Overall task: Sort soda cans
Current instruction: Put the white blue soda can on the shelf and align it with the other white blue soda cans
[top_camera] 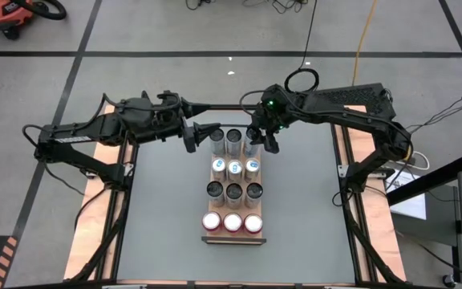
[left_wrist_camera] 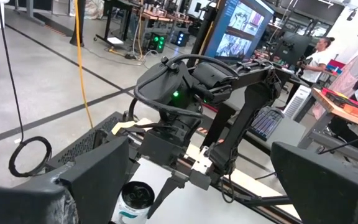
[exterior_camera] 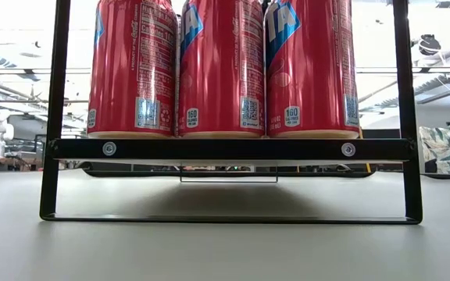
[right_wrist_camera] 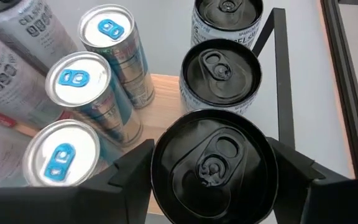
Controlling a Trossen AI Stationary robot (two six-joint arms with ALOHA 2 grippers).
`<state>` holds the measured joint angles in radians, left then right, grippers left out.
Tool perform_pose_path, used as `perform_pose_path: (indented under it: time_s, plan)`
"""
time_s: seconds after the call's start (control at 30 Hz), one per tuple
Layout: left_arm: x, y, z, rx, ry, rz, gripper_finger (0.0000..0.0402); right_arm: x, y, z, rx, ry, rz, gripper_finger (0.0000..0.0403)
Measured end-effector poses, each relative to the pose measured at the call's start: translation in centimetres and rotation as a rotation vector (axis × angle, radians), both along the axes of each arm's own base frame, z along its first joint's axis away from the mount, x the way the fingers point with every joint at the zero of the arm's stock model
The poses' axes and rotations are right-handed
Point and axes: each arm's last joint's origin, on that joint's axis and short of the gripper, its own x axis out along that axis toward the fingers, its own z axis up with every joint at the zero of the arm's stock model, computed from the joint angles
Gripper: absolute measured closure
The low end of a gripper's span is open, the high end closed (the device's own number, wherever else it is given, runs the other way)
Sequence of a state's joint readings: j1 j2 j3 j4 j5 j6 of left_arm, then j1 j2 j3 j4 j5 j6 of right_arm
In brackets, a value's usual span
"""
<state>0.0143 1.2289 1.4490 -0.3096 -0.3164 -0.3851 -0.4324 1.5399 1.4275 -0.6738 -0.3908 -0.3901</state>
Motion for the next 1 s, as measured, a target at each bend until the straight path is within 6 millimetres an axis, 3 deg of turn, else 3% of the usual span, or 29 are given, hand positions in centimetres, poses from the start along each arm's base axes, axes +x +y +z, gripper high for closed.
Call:
perform_pose_path:
  time_s: [1.0]
  plan:
    - [0.0, 0.0, -0.3, -0.001, 0.026, 0.002, 0.0006, 1.4, -0.7, -2.2, 0.003, 0.069, -0.002, 0.0190]
